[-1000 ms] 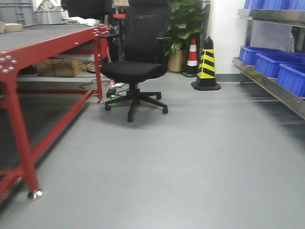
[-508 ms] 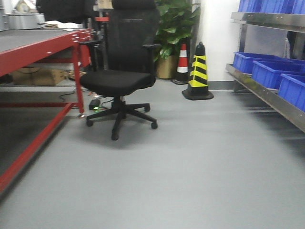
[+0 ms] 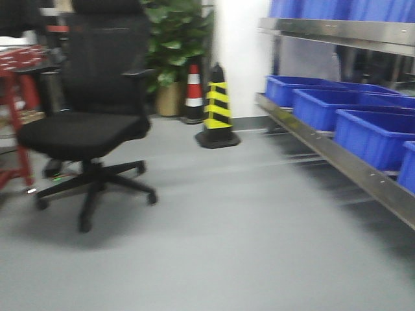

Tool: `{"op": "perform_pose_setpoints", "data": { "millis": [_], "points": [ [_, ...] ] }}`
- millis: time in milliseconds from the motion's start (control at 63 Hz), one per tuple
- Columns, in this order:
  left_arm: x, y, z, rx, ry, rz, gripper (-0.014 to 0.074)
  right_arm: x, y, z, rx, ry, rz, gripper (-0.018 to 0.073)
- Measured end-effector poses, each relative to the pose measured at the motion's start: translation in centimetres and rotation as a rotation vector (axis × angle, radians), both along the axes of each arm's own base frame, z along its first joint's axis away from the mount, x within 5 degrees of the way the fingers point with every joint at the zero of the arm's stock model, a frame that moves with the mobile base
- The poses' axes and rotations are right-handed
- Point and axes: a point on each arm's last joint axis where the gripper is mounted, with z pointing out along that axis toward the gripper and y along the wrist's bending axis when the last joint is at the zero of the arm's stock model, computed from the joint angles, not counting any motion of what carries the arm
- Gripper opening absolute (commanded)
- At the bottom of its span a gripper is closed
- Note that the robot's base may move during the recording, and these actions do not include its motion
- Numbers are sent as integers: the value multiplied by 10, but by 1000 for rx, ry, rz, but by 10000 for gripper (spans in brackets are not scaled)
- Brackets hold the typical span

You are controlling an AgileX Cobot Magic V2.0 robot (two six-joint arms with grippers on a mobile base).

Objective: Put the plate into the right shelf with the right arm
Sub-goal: 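Drive the base to the steel shelf holding the plate in the right gripper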

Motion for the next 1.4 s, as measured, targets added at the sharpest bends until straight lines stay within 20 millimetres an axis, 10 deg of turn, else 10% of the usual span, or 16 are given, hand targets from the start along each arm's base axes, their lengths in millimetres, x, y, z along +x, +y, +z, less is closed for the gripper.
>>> {"op": "perform_pose_setpoints", "data": {
  "millis": [1397],
  "points": [
    [0, 0, 0, 0, 0, 0, -47, 0, 0, 0, 0, 0, 0, 56]
  ]
}}
